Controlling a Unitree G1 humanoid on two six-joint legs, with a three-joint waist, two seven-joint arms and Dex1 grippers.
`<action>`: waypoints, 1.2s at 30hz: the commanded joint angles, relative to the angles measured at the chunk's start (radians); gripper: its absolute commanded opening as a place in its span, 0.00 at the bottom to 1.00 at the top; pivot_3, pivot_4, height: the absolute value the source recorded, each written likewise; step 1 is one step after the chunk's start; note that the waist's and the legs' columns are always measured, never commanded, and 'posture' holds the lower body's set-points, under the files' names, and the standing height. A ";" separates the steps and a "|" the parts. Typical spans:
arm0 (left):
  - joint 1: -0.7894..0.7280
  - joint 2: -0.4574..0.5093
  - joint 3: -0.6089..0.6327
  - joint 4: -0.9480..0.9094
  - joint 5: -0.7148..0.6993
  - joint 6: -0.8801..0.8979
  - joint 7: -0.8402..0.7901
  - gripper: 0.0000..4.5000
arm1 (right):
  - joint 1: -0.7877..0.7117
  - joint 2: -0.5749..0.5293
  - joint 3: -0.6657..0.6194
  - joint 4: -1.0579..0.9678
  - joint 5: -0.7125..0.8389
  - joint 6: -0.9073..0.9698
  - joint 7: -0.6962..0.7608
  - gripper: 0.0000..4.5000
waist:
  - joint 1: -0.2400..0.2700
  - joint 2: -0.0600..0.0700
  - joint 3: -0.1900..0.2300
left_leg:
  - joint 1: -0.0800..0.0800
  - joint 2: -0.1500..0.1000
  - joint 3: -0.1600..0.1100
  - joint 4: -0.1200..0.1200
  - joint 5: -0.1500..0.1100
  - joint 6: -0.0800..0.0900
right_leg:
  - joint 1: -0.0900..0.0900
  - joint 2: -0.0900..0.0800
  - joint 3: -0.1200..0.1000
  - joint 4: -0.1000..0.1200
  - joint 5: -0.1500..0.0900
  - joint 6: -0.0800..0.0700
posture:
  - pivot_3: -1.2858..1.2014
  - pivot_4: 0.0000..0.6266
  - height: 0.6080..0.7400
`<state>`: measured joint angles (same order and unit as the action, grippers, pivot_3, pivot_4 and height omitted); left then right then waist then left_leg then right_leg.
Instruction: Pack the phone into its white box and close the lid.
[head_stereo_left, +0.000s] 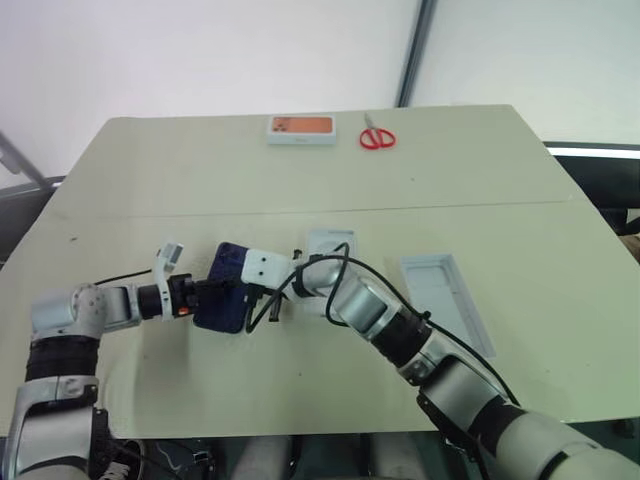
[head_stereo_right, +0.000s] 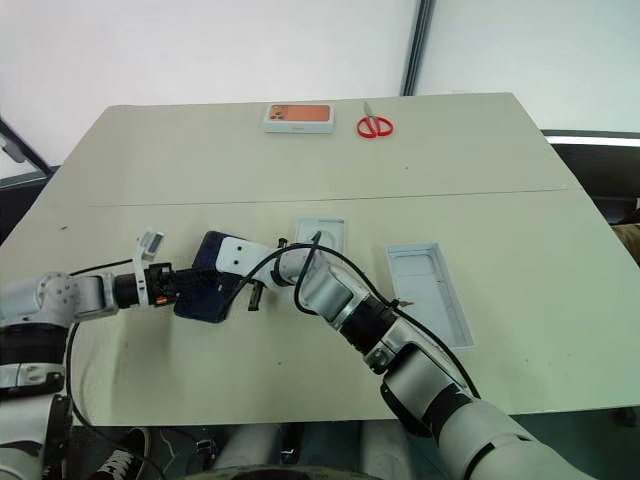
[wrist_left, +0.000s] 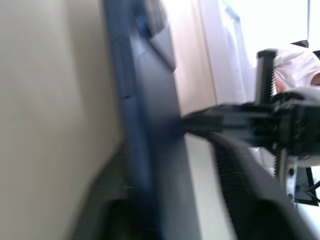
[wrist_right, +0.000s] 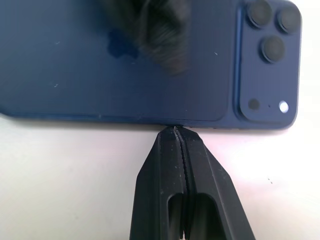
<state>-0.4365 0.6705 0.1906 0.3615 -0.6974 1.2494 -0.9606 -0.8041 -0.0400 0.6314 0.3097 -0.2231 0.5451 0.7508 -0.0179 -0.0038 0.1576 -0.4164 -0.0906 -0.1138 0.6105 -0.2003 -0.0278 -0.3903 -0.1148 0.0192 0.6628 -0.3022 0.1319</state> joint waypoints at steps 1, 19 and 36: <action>0.031 -0.008 -0.049 -0.011 0.011 0.003 -0.012 0.02 | 0.004 -0.005 -0.019 -0.027 -0.006 -0.007 -0.011 0.00 | 0.004 0.000 0.000 | 0.000 0.000 0.000 0.000 0.000 0.000 | 0.000 0.000 0.000 0.000 0.000 0.000 | 0.52 0.24 1.00; 0.002 -0.133 0.396 -0.019 -0.239 0.162 0.168 0.00 | 0.089 -0.036 -0.399 -0.332 0.412 0.133 0.090 0.41 | -0.002 -0.004 0.002 | -0.005 0.002 0.000 0.000 0.000 -0.001 | -0.005 0.001 0.000 -0.001 0.000 0.000 | 0.52 0.24 1.00; 0.001 -0.230 0.366 -0.155 -0.274 0.135 0.302 0.00 | 0.285 -0.548 -0.175 -0.580 0.300 0.046 0.279 0.99 | 0.003 -0.009 0.005 | -0.010 0.002 0.002 0.002 0.000 0.000 | -0.005 0.000 0.000 -0.002 0.000 0.000 | 0.52 0.24 1.00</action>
<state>-0.4100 0.4390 0.5609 0.2505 -0.9423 1.4005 -0.6578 -0.5123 -0.5862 0.4557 -0.2643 0.0913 0.6114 1.0389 -0.0150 -0.0128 0.1628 -0.4268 -0.0884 -0.1118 0.6124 -0.2001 -0.0283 -0.3951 -0.1149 0.0189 0.6610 -0.3021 0.1320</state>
